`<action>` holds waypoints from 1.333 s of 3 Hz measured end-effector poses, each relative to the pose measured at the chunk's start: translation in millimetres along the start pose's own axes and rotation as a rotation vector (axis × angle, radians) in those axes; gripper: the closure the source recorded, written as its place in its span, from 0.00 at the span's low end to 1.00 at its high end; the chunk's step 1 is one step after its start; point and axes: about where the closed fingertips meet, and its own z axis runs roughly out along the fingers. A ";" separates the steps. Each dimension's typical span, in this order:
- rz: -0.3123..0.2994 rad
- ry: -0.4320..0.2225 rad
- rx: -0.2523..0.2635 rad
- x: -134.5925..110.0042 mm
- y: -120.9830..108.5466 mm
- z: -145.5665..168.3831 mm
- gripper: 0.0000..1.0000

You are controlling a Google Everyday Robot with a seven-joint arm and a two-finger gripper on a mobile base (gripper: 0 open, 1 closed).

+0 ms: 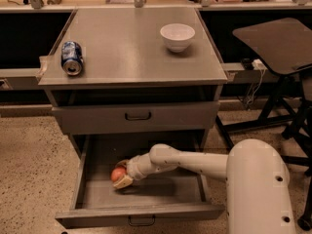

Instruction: Place apple into middle drawer

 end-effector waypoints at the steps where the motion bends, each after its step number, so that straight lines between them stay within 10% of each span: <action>1: 0.000 0.000 0.001 0.1 -0.1 0.2 0.50; 3: 0.000 0.000 0.000 0.1 0.0 0.2 0.04; 4: 0.000 0.000 0.000 0.1 0.0 0.3 0.00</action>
Offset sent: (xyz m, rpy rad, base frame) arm 0.0001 0.0001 -0.0002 0.0002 -0.0001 -0.0007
